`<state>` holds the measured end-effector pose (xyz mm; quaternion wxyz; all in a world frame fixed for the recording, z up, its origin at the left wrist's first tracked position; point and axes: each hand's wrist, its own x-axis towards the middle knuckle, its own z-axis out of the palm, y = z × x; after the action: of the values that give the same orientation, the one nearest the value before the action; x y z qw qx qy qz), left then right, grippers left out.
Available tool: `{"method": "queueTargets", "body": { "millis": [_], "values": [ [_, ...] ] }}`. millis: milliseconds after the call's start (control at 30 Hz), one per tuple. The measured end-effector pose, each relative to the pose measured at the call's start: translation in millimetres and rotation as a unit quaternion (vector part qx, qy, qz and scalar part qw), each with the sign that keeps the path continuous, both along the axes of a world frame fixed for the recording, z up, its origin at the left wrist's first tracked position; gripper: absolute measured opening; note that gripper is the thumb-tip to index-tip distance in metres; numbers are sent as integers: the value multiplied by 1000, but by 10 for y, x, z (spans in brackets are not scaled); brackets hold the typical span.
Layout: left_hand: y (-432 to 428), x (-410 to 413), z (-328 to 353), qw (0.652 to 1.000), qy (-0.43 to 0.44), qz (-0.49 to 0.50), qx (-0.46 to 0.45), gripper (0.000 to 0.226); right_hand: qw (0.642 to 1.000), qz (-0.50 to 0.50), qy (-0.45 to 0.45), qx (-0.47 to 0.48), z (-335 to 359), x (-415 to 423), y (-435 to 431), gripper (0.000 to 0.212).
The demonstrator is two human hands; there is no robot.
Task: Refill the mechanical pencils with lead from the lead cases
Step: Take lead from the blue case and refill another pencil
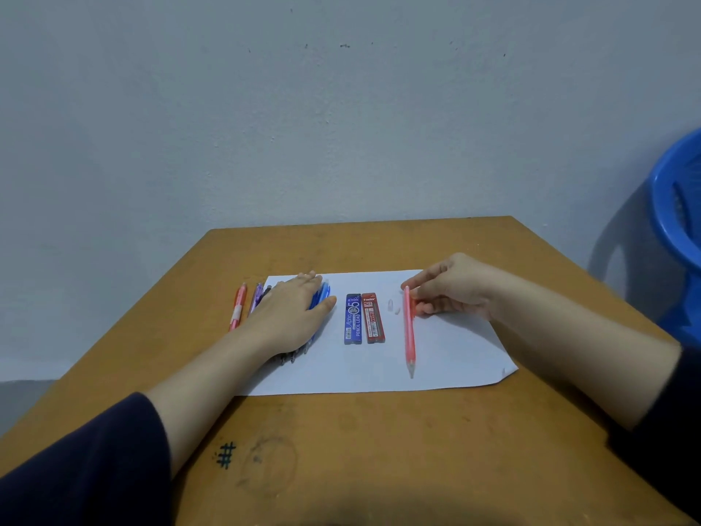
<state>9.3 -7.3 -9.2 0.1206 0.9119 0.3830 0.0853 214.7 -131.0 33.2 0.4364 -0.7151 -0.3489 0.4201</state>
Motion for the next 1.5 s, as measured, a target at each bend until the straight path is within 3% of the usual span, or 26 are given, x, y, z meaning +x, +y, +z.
{"method": "queueTargets", "body": {
  "millis": [433,500,600,700,933,1067,1300,1433,1500],
  "values": [
    [-40,-2,47,1000,29,9,7,60,998,3,-60,9,-34,-32,8,15],
    [-39,-2,45,999,32,8,7,60,993,-4,-113,14,-37,-41,23,13],
    [-37,0,45,999,35,7,7,60,965,19,-256,49,-22,-59,75,15],
    [-42,-1,48,999,38,9,9,60,938,99,-320,85,41,-138,128,29],
    [-38,1,44,999,39,7,16,59,827,256,-499,-37,3,-336,345,95],
    [-38,3,41,999,36,6,19,58,793,284,-536,-65,-2,-430,406,102],
    [-36,10,39,999,35,8,18,59,818,261,-510,-42,43,-502,453,88],
    [-36,12,38,999,32,9,20,59,856,212,-470,20,31,-535,409,82],
    [-26,6,29,999,30,7,22,58,876,189,-438,64,33,-538,389,68]
  ]
}}
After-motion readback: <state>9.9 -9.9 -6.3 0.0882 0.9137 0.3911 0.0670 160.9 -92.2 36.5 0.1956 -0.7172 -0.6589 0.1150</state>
